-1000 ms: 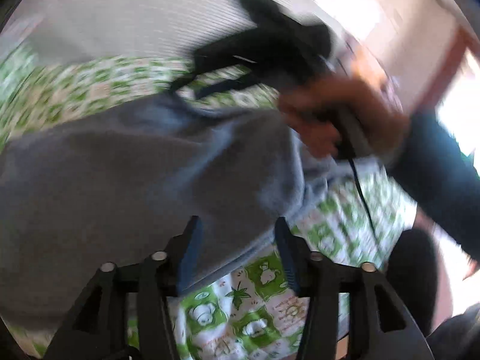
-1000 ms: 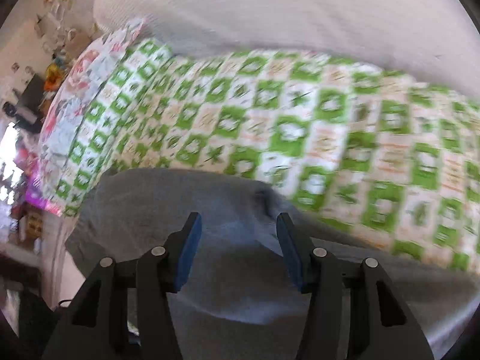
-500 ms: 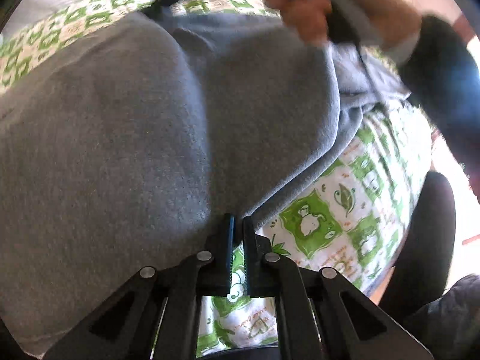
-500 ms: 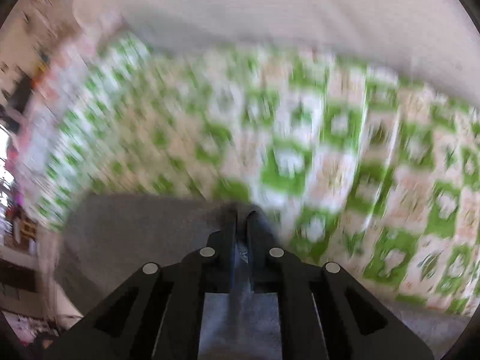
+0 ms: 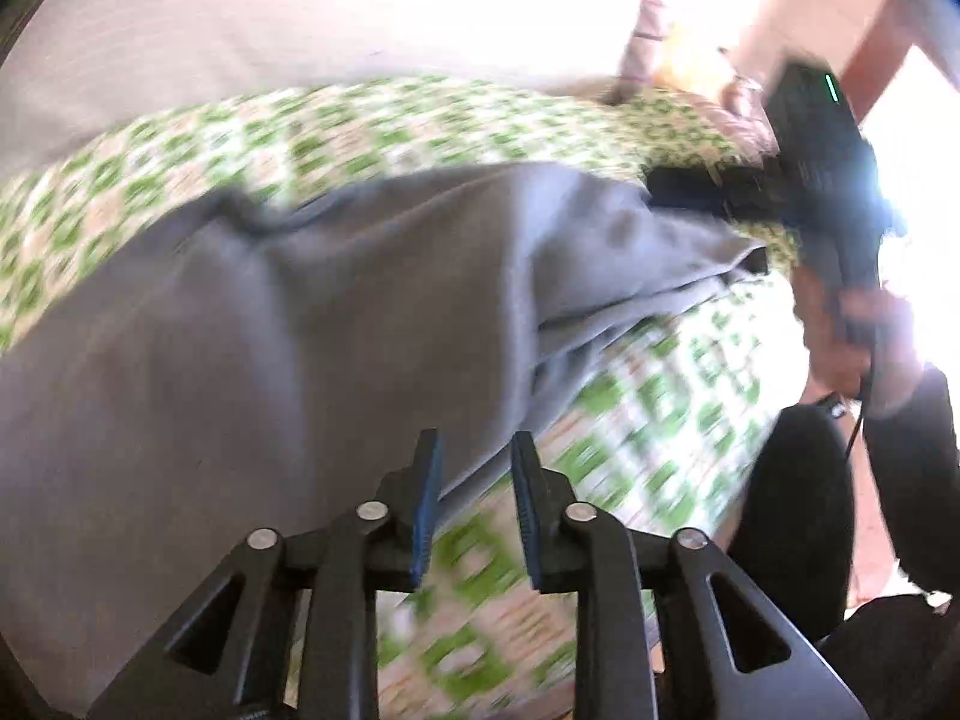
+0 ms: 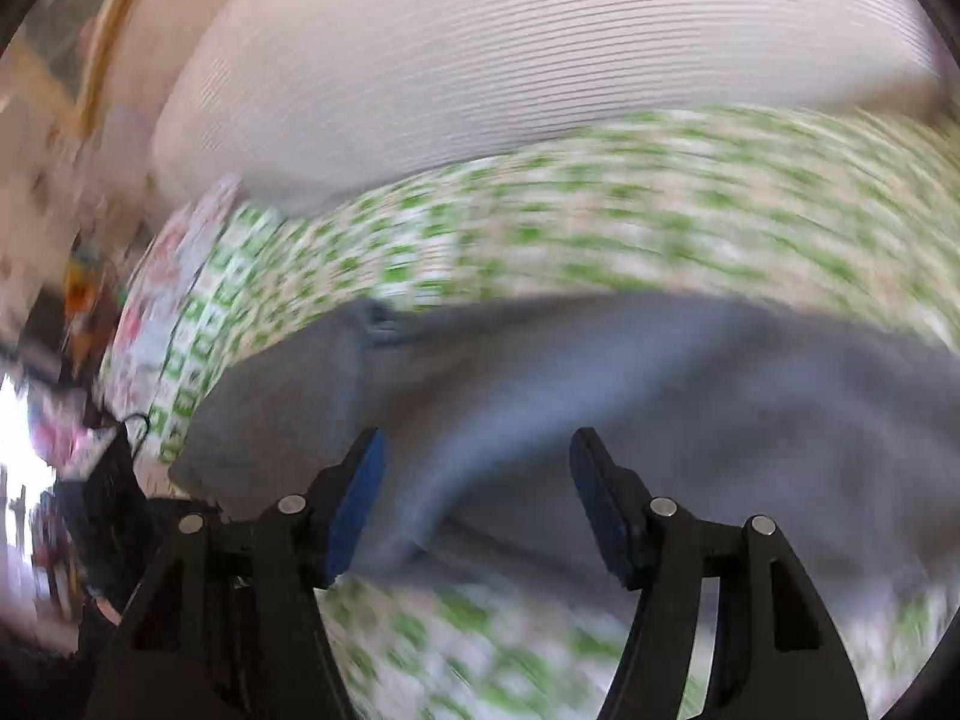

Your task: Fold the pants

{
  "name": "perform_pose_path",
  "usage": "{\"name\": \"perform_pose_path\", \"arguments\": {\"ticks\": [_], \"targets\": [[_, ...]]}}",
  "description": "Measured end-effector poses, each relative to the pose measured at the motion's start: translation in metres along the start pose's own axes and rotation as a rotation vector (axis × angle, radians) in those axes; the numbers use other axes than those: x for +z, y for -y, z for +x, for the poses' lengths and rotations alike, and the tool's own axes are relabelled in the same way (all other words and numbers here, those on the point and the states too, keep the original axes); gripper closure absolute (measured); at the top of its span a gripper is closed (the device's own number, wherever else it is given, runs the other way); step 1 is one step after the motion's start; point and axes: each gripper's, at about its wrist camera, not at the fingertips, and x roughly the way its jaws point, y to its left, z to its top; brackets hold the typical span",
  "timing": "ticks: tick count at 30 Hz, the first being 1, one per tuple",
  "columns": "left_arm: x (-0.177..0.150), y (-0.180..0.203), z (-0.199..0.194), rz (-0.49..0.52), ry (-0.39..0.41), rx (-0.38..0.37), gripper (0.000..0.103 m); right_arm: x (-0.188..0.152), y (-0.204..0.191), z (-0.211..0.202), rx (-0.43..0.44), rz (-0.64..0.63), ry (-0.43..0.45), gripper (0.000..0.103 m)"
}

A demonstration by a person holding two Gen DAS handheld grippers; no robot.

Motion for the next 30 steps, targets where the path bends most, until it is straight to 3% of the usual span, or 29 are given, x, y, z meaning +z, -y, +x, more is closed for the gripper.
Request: {"name": "perform_pose_path", "arguments": {"ticks": [7, 15, 24, 26, 30], "targets": [[0.064, 0.077, 0.043, 0.183, -0.031, -0.068, 0.067, -0.069, 0.113, -0.105, -0.168, 0.26, 0.171, 0.038], [0.092, 0.161, 0.109, 0.361, -0.128, -0.124, 0.058, -0.089, 0.193, -0.143, -0.214, 0.45, 0.272, 0.038], [0.17, 0.212, 0.153, 0.47, -0.145, -0.109, 0.053, -0.108, 0.246, -0.158, -0.128, 0.606, 0.375, 0.04], [0.191, 0.222, 0.166, 0.475, -0.148, -0.11, 0.052, -0.112, 0.256, -0.159, -0.059, 0.651, 0.403, 0.046], [0.222, 0.237, 0.194, 0.476, -0.174, -0.116, 0.052, -0.113, 0.277, -0.15, 0.106, 0.759, 0.415, 0.047]]}}
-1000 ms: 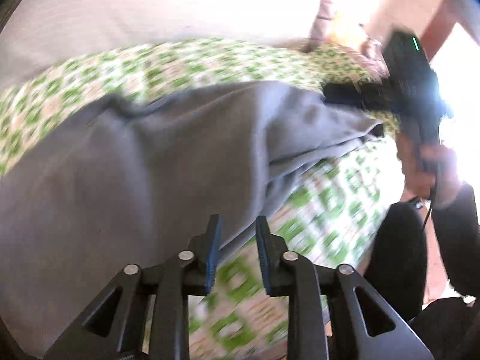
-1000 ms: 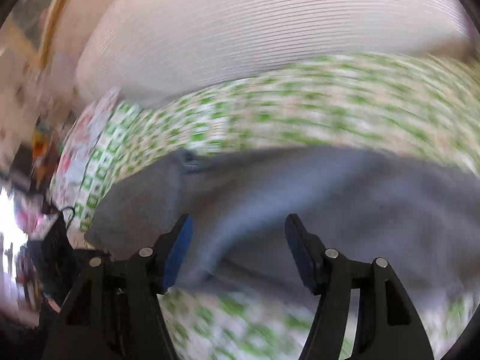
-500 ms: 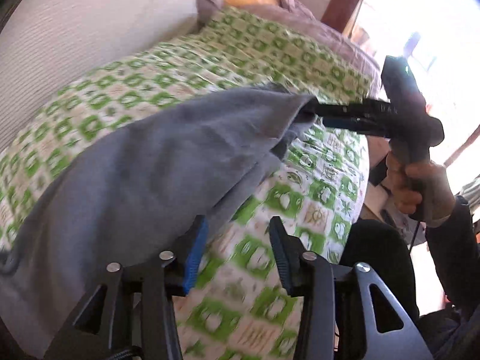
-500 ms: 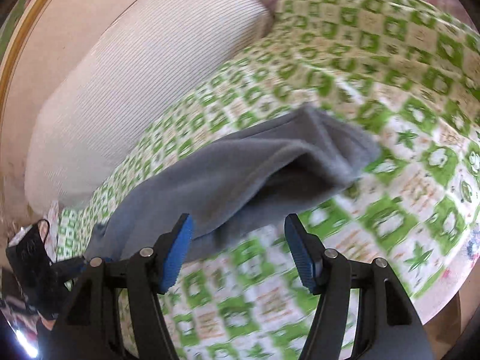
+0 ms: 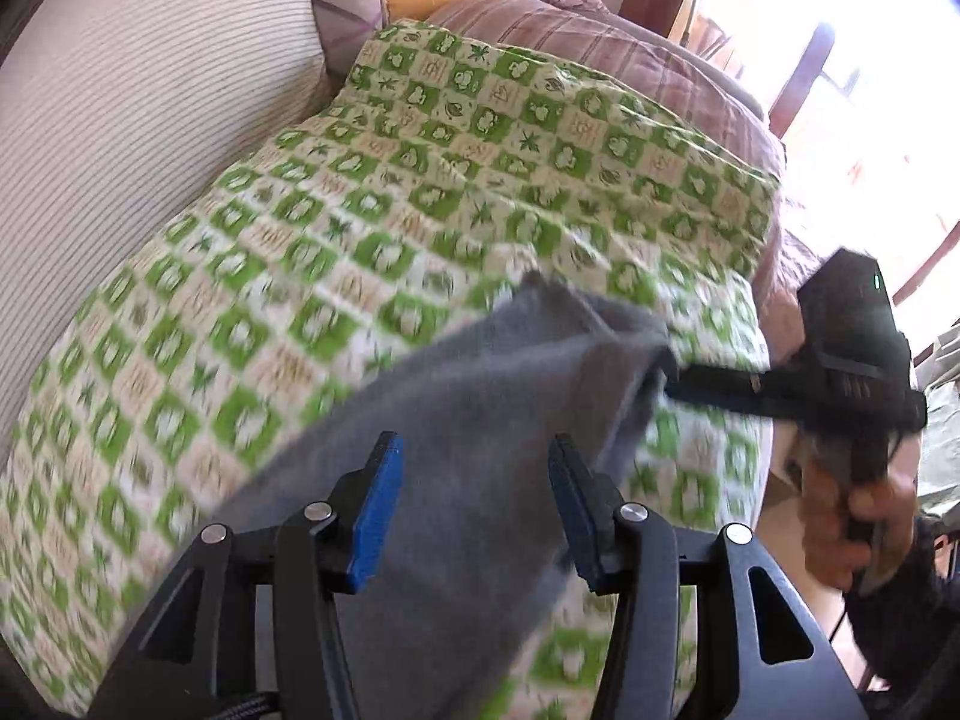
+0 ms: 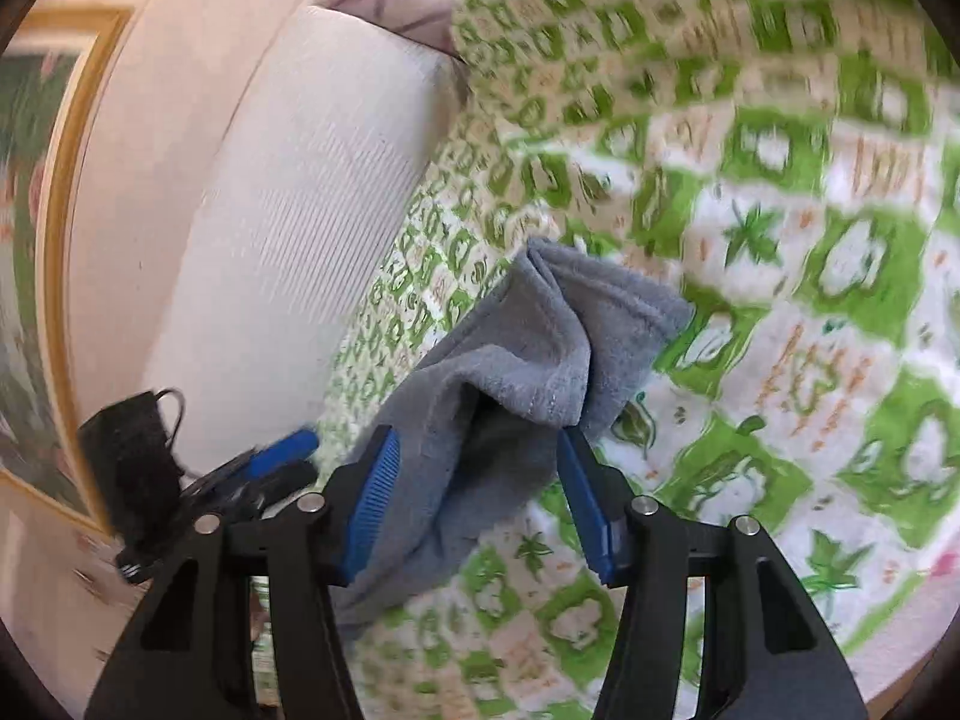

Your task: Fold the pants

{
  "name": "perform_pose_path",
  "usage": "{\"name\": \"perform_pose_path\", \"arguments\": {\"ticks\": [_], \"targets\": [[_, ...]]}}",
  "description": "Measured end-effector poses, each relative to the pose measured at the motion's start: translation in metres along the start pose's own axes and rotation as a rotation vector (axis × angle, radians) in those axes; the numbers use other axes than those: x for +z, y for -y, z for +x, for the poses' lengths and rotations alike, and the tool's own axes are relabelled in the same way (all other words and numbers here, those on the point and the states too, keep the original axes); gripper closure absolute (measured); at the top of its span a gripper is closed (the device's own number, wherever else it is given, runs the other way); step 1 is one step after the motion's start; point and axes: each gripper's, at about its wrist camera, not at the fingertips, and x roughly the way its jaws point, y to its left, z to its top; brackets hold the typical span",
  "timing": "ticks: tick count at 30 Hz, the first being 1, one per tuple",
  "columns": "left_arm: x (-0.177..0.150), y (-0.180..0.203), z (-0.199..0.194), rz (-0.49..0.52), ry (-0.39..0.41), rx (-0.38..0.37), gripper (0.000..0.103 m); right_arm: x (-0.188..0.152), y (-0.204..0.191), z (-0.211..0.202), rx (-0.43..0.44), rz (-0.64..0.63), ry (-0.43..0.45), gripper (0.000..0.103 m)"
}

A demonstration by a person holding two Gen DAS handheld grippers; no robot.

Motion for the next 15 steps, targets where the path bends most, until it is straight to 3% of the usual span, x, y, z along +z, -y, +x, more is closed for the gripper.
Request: {"name": "perform_pose_path", "arguments": {"ticks": [3, 6, 7, 8, 9, 11, 15], "targets": [[0.023, -0.003, 0.021, 0.009, -0.032, -0.009, 0.052, 0.002, 0.013, 0.008, 0.077, 0.111, -0.027, 0.046], [0.042, 0.0, 0.048, 0.039, -0.084, -0.011, 0.05, 0.006, 0.024, 0.011, 0.088, 0.186, 0.018, 0.047], [0.046, 0.001, 0.057, 0.049, -0.105, -0.011, 0.05, 0.01, 0.026, 0.011, 0.082, 0.181, 0.045, 0.055], [0.051, 0.004, 0.07, 0.065, -0.134, 0.002, 0.05, 0.013, 0.027, 0.011, 0.065, 0.173, 0.06, 0.073], [0.053, 0.006, 0.079, 0.079, -0.152, 0.008, 0.05, 0.017, 0.028, 0.012, 0.045, 0.163, 0.068, 0.082], [0.056, 0.013, 0.099, 0.118, -0.196, 0.023, 0.05, 0.023, 0.025, 0.014, 0.02, 0.126, 0.066, 0.088], [0.062, 0.028, 0.122, 0.188, -0.236, 0.048, 0.05, 0.028, 0.007, 0.009, -0.084, -0.009, 0.084, 0.089]]}}
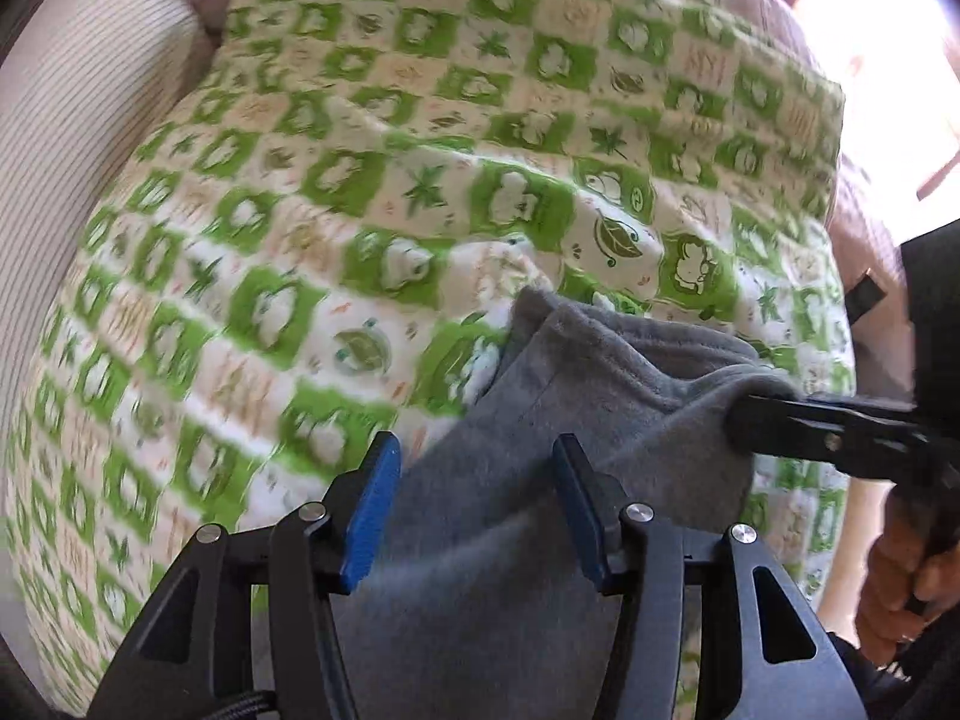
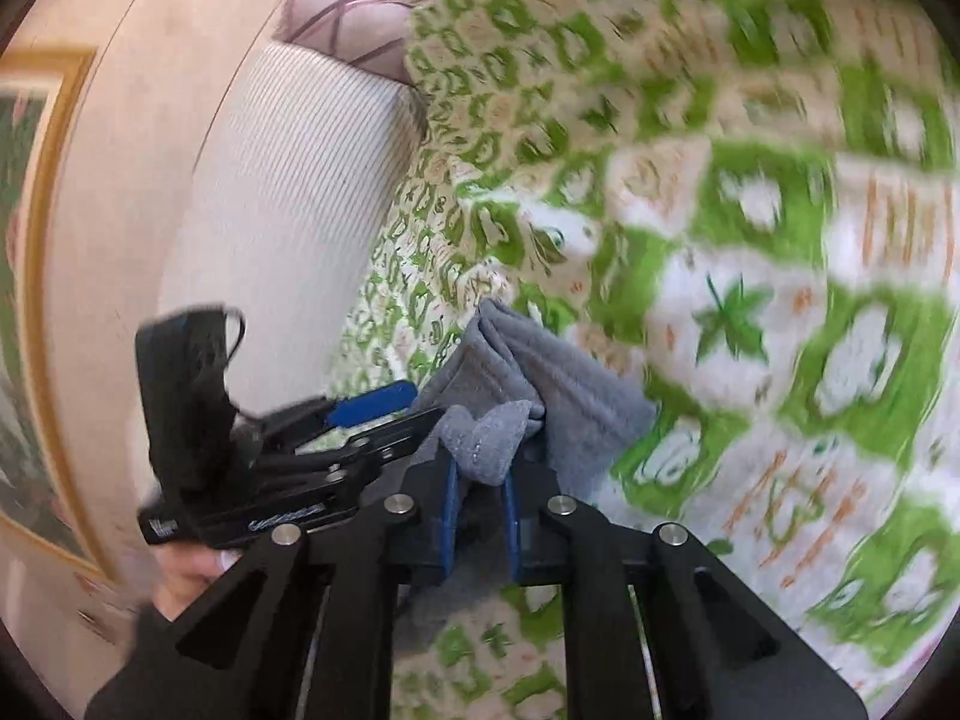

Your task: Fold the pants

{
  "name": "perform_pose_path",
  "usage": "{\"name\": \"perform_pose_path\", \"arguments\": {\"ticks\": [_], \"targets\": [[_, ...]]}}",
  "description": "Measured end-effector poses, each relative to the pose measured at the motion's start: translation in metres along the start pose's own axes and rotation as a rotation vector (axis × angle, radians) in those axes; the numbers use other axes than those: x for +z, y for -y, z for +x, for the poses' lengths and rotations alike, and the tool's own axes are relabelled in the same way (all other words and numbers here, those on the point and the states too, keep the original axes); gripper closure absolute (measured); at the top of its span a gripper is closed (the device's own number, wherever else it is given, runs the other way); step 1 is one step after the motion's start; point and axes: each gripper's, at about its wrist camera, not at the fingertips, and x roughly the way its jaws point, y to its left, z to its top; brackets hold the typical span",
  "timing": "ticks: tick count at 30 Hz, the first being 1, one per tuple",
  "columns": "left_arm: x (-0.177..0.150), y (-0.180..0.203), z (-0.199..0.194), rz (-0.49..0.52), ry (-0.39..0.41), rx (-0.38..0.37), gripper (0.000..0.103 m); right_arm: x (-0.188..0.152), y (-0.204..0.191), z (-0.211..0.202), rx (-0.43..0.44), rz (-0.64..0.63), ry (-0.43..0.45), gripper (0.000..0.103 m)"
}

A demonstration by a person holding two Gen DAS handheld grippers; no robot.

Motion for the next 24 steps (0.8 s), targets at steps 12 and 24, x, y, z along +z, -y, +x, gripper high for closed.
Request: {"name": "perform_pose_path", "arguments": {"ticks": [12, 24], "targets": [[0.028, 0.022, 0.0, 0.059, -0.001, -0.031, 0.096, 0.003, 0.003, -0.024, -0.068, -0.1, 0.043, 0.09], [0.04, 0.025, 0.018, 0.092, -0.08, -0.007, 0.064, -0.003, 0.04, -0.042, -0.03, 0.043, 0.002, 0.046]]}}
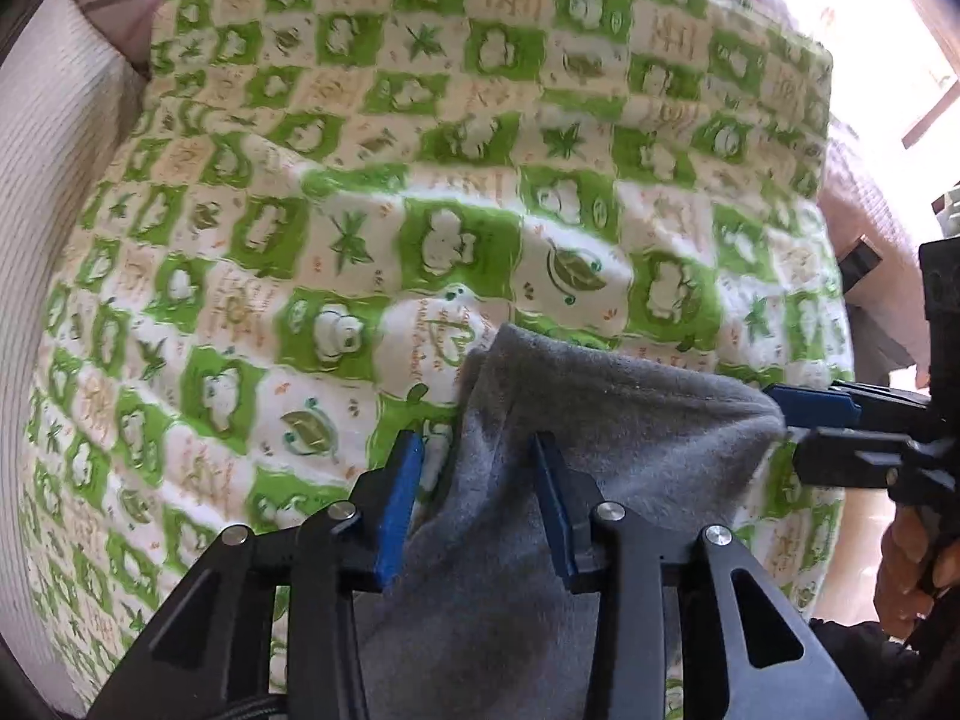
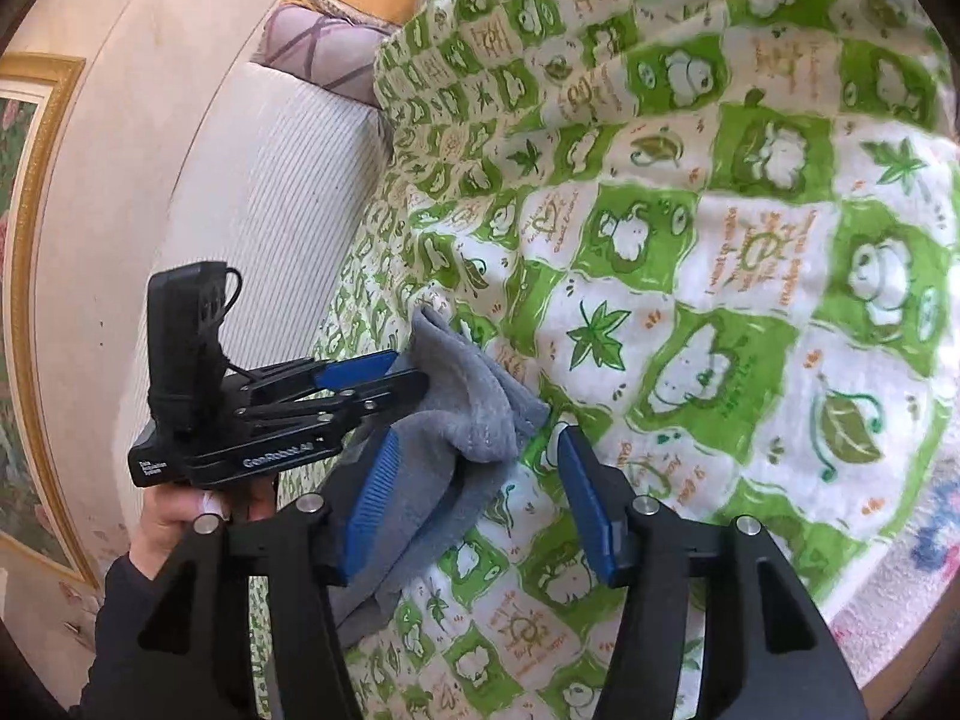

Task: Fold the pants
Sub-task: 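Hold the sweatpants with both grippers and fold the cuff toward the left gripper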

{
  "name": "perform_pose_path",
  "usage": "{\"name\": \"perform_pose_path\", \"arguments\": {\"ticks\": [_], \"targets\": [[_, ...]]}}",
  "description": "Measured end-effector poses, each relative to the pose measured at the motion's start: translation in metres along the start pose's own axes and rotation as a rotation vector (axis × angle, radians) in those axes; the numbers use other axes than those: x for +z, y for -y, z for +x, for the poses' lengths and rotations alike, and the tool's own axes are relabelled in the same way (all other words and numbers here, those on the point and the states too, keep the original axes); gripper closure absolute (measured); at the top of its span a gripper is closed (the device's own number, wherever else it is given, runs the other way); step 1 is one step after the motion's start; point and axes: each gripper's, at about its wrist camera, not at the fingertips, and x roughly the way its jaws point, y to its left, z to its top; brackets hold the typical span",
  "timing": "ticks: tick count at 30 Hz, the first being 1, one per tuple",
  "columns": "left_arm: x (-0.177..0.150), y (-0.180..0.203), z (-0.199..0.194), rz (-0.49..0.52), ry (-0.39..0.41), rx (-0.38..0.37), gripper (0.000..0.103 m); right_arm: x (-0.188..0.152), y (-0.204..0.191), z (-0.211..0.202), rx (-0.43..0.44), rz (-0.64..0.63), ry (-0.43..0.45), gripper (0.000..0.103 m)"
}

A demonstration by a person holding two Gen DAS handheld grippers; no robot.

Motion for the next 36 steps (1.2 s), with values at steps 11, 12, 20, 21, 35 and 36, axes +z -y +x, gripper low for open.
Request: {"name": "perform_pose_path", "arguments": {"ticks": [11, 12, 20, 21, 35, 36], "targets": [[0.024, 0.005, 0.018, 0.047, -0.01, 0.028, 0.06, -0.009, -0.012, 0.034, 0.056, 0.025, -0.011, 0.067], [0.028, 0.012, 0.021, 0.048, -0.009, 0.032, 0.06, -0.009, -0.011, 0.036, 0.052, 0.03, -0.012, 0.071], [-0.006, -0.01, 0.023, -0.073, 0.016, 0.123, 0.0, -0.009, -0.004, 0.038, 0.065, 0.057, -0.018, 0.078], [-0.009, -0.015, 0.026, -0.106, 0.009, 0.159, 0.0, -0.009, -0.004, 0.039, 0.064, 0.059, -0.016, 0.078], [-0.011, -0.022, 0.019, -0.03, 0.058, -0.029, 0.018, -0.01, -0.006, 0.038, 0.071, 0.032, -0.012, 0.08], [-0.008, -0.021, 0.018, -0.023, 0.062, -0.049, 0.021, -0.01, -0.005, 0.038, 0.076, 0.035, -0.011, 0.08]]}}
